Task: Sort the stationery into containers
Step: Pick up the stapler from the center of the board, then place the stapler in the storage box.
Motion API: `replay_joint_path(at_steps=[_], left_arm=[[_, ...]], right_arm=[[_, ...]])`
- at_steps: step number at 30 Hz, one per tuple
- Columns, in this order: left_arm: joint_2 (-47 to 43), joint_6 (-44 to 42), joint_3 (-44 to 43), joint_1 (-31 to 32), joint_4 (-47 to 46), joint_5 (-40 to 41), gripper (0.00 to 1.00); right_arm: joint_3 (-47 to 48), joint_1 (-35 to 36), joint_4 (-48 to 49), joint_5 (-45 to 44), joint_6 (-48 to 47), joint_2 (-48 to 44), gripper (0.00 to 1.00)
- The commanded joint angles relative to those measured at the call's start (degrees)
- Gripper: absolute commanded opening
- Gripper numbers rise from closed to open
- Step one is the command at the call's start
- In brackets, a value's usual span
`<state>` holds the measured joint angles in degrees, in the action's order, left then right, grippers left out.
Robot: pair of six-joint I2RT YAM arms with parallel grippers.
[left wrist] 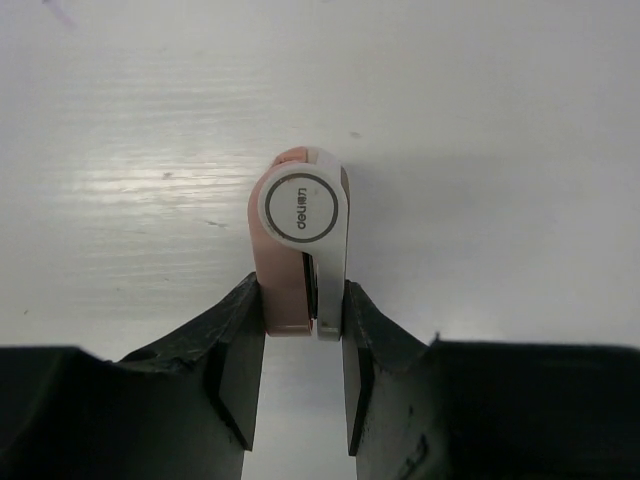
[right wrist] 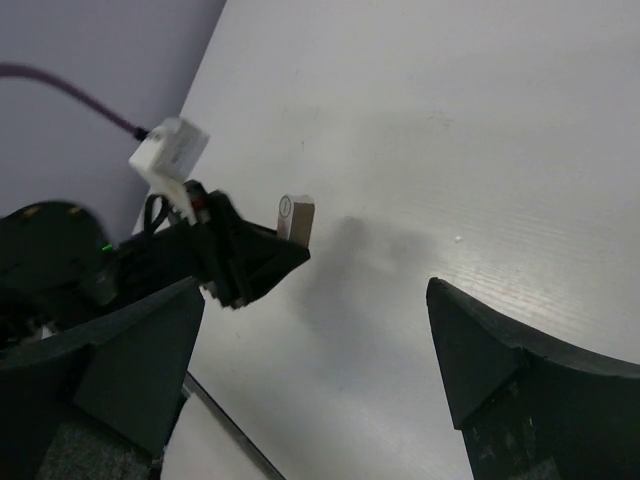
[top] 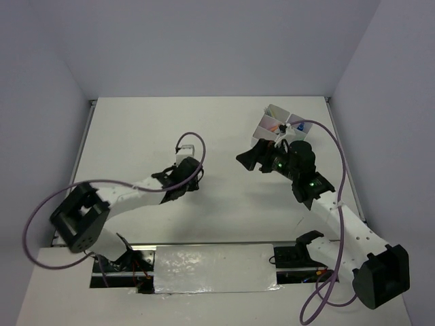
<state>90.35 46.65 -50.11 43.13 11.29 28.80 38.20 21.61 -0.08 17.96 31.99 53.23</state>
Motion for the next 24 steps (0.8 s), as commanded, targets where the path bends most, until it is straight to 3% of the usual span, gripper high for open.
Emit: replay_joint_path(at_steps=[1, 3, 6, 13, 21, 24], left_arm=[[-14.61, -15.52, 8.95, 1.07, -25.83, -8.10, 0.00], [-19.92, -20.69, 17.21, 1.34, -38.63, -12.43, 0.00], [-26.96, -25.62, 23.11, 1.43, -47.84, -19.73, 0.00], [-28.56, -29.69, 24.79, 1.60, -53.29, -35.11, 0.00], [-27.24, -31.36, 23.92, 2.66, -53.91, -39.96, 0.06], [-26.54, -31.71, 23.65, 2.92, -53.92, -39.26, 0.08]], right_arm=[[-1.27, 0.19, 6.66, 3.31, 4.21, 1.17, 1.00], [-1.46, 1.41, 9.20, 4.80, 5.36, 2.22, 0.99], [-1.02, 5.09, 10.71, 5.07, 6.33, 4.24, 0.98], [0.56, 10.29, 15.81, 6.31, 8.27, 8.11, 0.95], [3.82, 15.92, 11.24, -1.34, 5.45, 11.71, 0.94], [4.69, 17.77, 10.89, -3.45, 4.58, 13.03, 0.84]])
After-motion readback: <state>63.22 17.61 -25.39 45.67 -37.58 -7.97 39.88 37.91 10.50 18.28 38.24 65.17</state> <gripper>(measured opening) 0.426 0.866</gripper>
